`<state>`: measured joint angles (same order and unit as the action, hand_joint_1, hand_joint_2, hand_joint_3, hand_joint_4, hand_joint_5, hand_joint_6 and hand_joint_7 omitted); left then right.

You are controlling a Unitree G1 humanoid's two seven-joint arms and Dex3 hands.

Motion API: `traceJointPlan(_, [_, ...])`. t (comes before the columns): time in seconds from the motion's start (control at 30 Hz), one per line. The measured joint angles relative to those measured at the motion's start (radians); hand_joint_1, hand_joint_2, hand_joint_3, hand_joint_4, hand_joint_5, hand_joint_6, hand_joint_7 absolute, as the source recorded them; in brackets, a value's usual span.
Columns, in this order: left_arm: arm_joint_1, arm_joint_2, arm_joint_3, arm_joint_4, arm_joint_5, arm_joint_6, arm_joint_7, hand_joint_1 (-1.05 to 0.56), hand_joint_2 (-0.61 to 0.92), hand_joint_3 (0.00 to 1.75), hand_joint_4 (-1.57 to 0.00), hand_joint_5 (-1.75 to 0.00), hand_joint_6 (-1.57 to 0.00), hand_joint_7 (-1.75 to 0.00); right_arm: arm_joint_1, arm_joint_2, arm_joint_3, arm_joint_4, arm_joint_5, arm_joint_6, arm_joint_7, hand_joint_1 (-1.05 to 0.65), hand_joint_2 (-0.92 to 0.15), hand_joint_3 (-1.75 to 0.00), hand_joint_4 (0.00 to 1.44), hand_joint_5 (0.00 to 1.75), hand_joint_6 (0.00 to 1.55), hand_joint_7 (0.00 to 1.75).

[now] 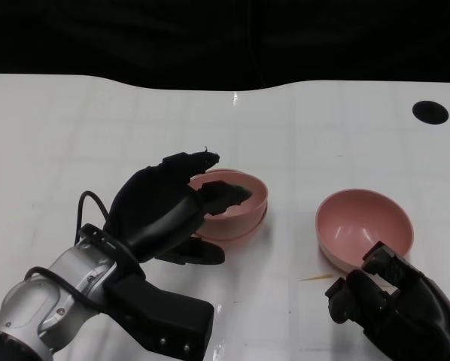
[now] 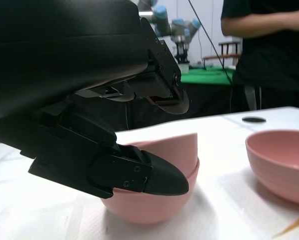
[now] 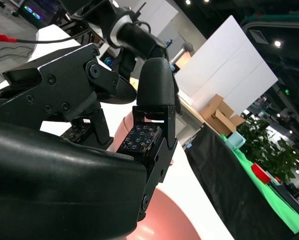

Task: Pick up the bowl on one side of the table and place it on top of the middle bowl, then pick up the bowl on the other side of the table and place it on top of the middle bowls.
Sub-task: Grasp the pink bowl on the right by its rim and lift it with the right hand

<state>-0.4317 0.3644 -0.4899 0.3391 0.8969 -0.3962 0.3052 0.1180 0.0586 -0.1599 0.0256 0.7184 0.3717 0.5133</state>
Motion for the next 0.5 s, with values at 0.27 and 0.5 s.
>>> traceJointPlan(0.27, [0.084, 0.025, 0.075, -0.119, -0.035, -0.044, 0.053, -0.74, 0.92, 0.18, -0.41, -0.02, -0.66, -0.01, -0.003, 0.0, -0.002, -0.001, 0.001, 0.001, -0.004, -0.09, -0.62, -0.92, 0.86, 1.61, 0.96, 1.12])
traceJointPlan(0.5, [0.3, 0.019, 0.22, -0.352, -0.351, -0.034, -0.077, -0.47, 0.92, 0.04, -0.65, -0.13, -0.76, -0.03, -0.007, -0.001, -0.006, 0.006, 0.002, 0.001, 0.004, -0.1, -0.61, -0.9, 0.85, 1.61, 0.96, 1.14])
